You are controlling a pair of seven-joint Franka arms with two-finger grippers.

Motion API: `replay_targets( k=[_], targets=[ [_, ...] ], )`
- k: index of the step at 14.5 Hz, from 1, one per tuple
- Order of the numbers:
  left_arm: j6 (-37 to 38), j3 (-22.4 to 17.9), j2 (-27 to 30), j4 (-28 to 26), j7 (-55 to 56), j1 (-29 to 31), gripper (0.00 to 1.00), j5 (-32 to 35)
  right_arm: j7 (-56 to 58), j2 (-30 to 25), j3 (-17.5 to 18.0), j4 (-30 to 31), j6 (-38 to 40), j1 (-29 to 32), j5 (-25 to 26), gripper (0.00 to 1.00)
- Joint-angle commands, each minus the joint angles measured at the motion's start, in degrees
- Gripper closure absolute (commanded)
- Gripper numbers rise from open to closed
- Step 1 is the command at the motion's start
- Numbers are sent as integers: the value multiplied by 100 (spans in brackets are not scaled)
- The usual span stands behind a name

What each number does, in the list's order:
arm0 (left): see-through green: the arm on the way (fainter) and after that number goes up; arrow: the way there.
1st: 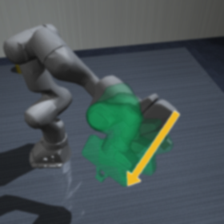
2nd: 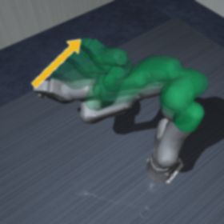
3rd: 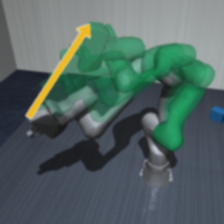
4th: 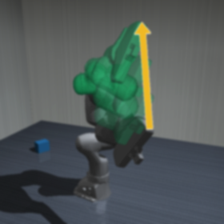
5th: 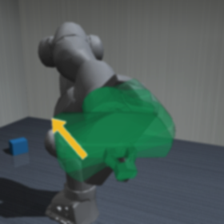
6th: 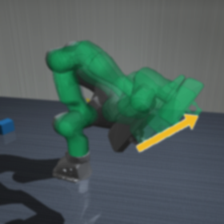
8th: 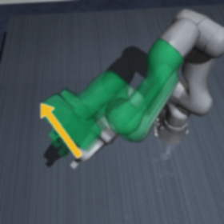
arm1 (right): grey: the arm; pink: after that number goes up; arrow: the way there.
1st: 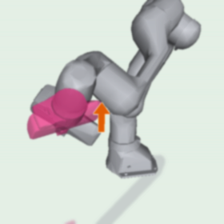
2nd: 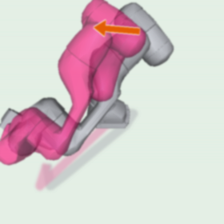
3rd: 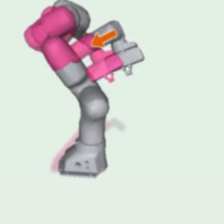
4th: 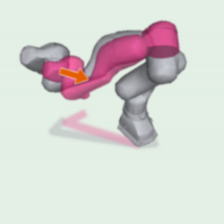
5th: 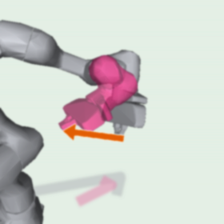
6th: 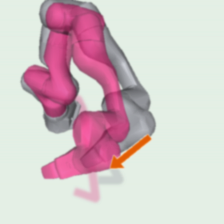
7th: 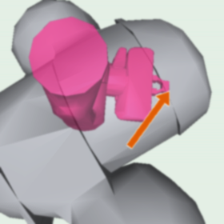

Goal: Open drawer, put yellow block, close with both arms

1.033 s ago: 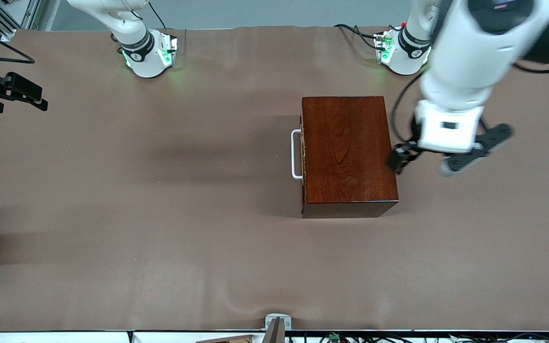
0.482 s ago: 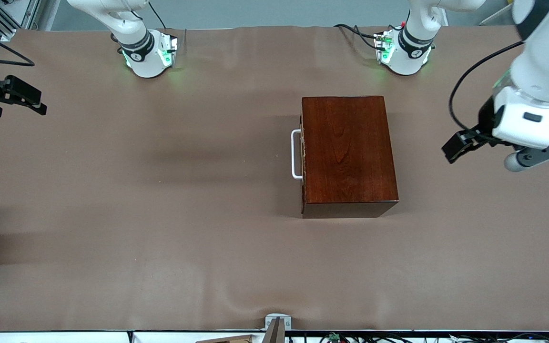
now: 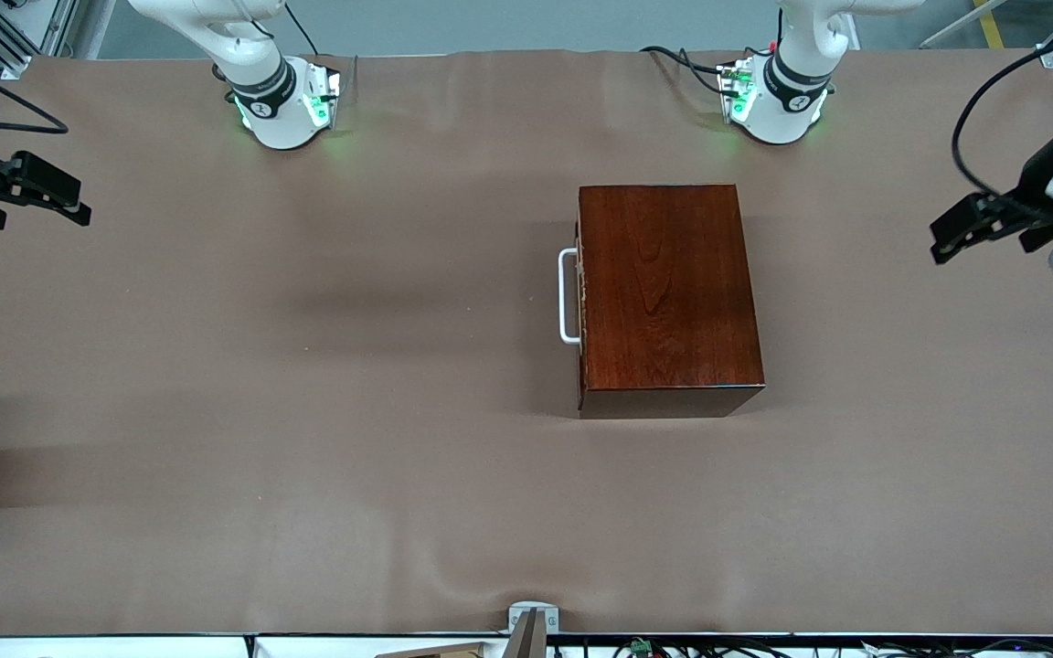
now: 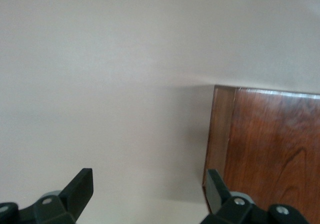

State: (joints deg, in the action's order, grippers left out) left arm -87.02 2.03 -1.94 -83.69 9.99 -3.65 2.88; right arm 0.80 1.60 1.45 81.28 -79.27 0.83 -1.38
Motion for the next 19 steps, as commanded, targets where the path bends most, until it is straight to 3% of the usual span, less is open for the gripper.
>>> replay_targets(
  k=[1, 19],
  targets=[
    [-202, 367, 615, -700, -357, 389, 0, -103, 69, -72, -13, 98, -27, -3, 68, 0],
    [71, 482, 651, -534, -551, 461, 0, -103, 69, -335, -5, 660, -352, -30, 68, 0]
  ],
)
